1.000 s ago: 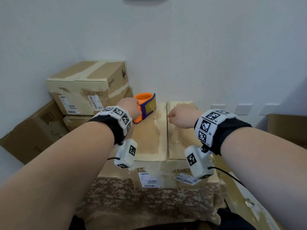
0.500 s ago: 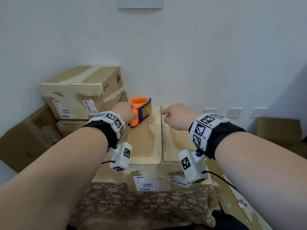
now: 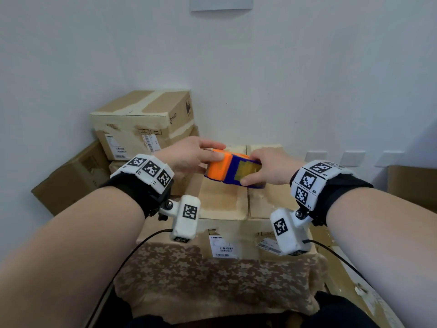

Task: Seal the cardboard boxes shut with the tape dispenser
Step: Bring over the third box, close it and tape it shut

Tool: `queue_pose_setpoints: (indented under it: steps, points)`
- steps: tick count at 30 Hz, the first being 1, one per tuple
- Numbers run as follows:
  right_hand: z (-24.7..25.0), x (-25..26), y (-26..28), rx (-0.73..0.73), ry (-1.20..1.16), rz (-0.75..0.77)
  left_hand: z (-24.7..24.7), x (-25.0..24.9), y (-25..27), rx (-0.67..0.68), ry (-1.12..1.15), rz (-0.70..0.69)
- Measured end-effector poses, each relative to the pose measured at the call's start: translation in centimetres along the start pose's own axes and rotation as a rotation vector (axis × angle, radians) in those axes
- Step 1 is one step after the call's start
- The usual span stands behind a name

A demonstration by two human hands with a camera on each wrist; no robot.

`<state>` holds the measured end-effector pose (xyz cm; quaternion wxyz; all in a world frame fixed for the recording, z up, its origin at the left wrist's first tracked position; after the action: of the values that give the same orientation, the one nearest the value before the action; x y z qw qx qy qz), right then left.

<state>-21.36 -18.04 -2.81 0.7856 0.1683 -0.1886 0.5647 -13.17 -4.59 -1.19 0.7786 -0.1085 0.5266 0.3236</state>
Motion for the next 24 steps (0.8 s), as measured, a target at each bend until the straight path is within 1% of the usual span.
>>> queue_pose_setpoints:
  steps: [3, 8, 12, 15, 18, 20, 24]
  points:
    - [-0.3, 0.1, 1.1, 0.023, -0.088, 0.022, 0.6, 0.2, 0.6, -0.052, 0.078, 0.000]
    - [1.0, 0.4, 2.2, -0.072, -0.278, 0.033, 1.7, 0.7, 1.4, -0.141, 0.233, 0.041]
    - [1.5, -0.1, 2.8, -0.112, -0.439, 0.007, 1.5, 1.0, 2.3, -0.093, 0.145, 0.048]
    - [1.5, 0.1, 3.7, -0.107, -0.570, 0.010, 1.1, 1.0, 3.0, -0.046, 0.150, 0.043]
    - [1.7, 0.2, 4.2, -0.126, -0.647, -0.002, 0.8, 1.1, 3.4, -0.055, 0.146, 0.059]
    - [1.6, 0.1, 4.4, -0.136, -0.674, -0.027, 0.8, 1.5, 3.6, -0.080, 0.139, 0.103]
    - [0.8, -0.6, 4.5, -0.112, -0.740, -0.095, 0.9, 2.2, 4.2, -0.122, 0.128, 0.201]
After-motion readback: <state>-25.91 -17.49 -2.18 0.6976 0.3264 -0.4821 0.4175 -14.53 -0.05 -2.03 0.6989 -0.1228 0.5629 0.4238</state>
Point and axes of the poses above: each hand's wrist, its own y-axis away from the middle knuckle, its own z-axis out of the back of the hand, x = y × z, the point moved 9 cm from there along -y, towards the middle knuckle, and after that the axes turned 9 degrees about -y, right-handed, at the moved point
